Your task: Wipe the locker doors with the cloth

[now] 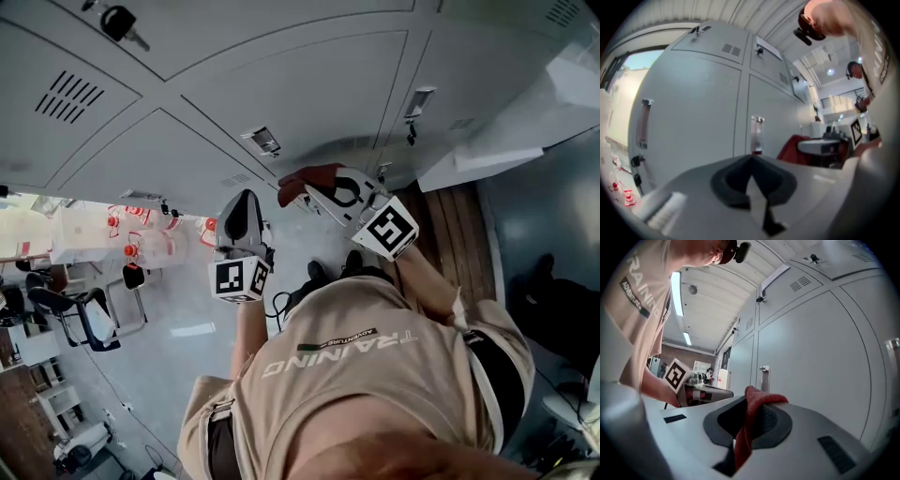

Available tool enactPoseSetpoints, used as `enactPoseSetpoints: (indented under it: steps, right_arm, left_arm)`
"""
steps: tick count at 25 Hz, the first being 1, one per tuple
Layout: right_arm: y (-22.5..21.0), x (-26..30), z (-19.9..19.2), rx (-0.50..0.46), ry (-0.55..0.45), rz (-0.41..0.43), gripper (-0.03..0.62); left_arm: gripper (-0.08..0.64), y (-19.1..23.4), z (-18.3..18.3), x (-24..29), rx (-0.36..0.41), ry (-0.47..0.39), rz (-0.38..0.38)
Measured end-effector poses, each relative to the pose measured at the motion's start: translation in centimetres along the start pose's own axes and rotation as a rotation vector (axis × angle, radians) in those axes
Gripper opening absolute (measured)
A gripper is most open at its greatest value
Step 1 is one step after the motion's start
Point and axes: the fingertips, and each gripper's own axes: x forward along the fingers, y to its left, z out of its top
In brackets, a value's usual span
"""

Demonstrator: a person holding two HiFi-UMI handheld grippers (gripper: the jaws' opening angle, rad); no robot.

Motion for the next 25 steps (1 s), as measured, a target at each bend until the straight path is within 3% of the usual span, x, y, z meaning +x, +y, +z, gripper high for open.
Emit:
enactPoseSetpoints:
  steps: [16, 19, 25]
  right_arm:
    - [0.0, 5.5, 22.4, -0.359, -0.228, -0.046, 0.029]
    - [0.4, 6.9, 24.5, -0.413, -0.221, -0.036, 0.029]
    - [-2.0, 9.7, 24.6, -0.397, -0.186, -0.151, 0.029]
  left_arm:
    - [0.005, 4.7, 0.1, -1.6, -0.057, -0.079, -0.046]
    - [0.005, 4.8, 0.0, -2.2, -0.071, -0.075, -0.061]
    - [0.005, 4.9, -0.4, -3.1, -0.062, -0.067, -0.083]
